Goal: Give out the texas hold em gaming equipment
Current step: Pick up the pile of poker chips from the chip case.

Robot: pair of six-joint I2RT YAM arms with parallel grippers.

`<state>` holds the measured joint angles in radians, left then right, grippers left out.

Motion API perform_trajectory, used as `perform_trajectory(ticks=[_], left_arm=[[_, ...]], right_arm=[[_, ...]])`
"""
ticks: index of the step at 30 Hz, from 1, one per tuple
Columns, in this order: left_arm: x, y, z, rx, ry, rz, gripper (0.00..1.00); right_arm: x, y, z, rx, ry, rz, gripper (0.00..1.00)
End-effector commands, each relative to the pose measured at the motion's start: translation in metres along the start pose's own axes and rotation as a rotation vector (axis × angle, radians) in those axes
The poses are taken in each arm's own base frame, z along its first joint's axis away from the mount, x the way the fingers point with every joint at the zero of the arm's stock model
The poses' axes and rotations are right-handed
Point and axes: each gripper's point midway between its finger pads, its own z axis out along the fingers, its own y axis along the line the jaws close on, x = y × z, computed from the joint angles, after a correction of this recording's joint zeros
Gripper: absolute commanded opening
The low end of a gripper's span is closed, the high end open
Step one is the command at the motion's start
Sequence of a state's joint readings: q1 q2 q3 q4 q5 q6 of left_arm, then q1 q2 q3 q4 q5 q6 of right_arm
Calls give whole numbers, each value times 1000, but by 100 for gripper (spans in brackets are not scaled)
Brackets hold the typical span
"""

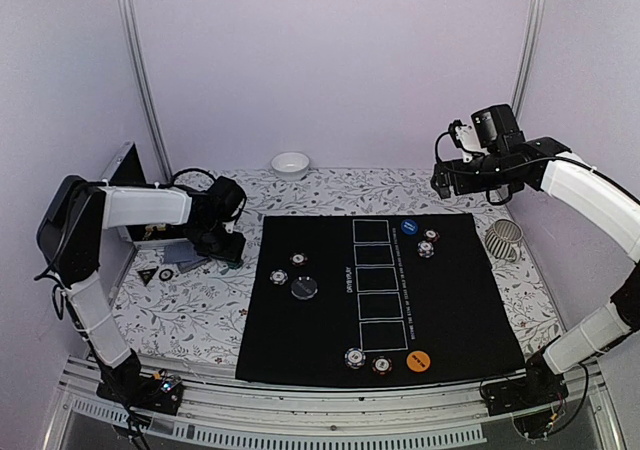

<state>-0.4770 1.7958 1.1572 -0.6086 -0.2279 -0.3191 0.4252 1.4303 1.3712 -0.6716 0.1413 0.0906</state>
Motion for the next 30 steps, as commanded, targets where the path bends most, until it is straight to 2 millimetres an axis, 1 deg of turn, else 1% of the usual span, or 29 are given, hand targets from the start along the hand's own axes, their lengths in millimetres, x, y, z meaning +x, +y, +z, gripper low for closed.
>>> perform_trajectory(ticks=[1, 6, 9, 14, 17, 19, 21, 23, 24, 28, 30], left_arm=[[-14, 2, -6, 2, -32, -10, 59], [-19, 3, -12, 3, -52, 2, 62], [-23, 3, -13, 0, -60, 11, 58], [-27, 1, -11, 5, -66, 16, 46], [-31, 0, -10, 3, -73, 18, 37], [-33, 0, -10, 6, -75, 19, 29], [-33, -2, -10, 17, -71, 22, 18], [-33, -4, -12, 33, -72, 23, 3], [-32, -5, -12, 36, -69, 24, 0], [-34, -3, -23, 41, -83, 28, 0], [-39, -3, -32, 38, -101, 32, 0]], right_arm=[[4, -3, 7, 18, 12, -2, 99], [6, -1, 10, 12, 20, -6, 99], [6, 0, 10, 8, 21, -5, 99], [8, 0, 11, 7, 24, -7, 99], [9, 0, 11, 5, 27, -9, 99], [8, 0, 11, 4, 27, -10, 99], [8, 0, 11, 3, 26, -11, 99], [8, 0, 11, 4, 27, -10, 99], [8, 0, 10, 5, 25, -10, 99], [8, 0, 11, 6, 27, -11, 99], [8, 0, 11, 5, 27, -11, 99]])
